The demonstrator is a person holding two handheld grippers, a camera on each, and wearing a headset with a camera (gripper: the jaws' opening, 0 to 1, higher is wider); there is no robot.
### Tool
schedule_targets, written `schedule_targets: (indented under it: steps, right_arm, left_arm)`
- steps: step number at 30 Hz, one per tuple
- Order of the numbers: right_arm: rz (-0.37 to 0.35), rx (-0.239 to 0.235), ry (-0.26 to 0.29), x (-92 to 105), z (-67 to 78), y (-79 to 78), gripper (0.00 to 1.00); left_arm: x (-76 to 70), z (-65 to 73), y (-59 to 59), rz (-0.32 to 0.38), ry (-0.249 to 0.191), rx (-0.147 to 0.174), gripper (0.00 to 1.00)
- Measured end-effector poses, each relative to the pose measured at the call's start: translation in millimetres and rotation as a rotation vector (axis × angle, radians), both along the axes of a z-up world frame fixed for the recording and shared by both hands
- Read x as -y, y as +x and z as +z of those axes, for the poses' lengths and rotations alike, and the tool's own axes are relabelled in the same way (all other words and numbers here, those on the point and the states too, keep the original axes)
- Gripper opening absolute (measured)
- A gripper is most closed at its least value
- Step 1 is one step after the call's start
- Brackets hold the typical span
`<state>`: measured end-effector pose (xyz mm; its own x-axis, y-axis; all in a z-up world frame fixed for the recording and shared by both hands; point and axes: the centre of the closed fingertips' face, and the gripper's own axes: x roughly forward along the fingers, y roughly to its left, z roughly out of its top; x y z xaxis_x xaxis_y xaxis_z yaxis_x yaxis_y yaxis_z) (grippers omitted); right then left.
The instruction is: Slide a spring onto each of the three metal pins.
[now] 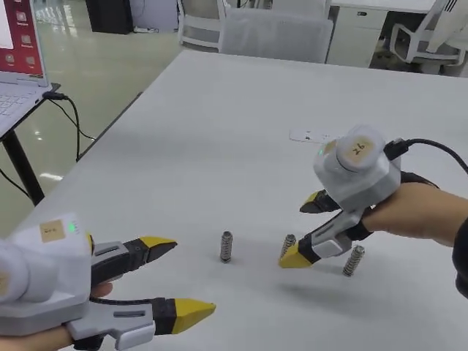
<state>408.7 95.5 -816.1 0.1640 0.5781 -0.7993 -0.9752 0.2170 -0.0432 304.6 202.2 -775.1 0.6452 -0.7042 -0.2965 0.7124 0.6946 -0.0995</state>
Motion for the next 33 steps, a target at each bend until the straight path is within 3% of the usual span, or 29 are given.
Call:
schedule_targets:
  steps: [20, 33]
  right_arm:
    - [-0.200, 0.052, 0.159, 55.2, 15.5, 2.0, 0.73]
    - [-0.272, 0.066, 0.195, 84.2, 16.7, -12.0, 0.76]
  left_arm:
    - [15.6, 4.3, 3.5, -0.036, 0.014, 0.000, 0.59]
    - [19.8, 5.5, 4.1, -0.049, 0.021, 0.000, 0.59]
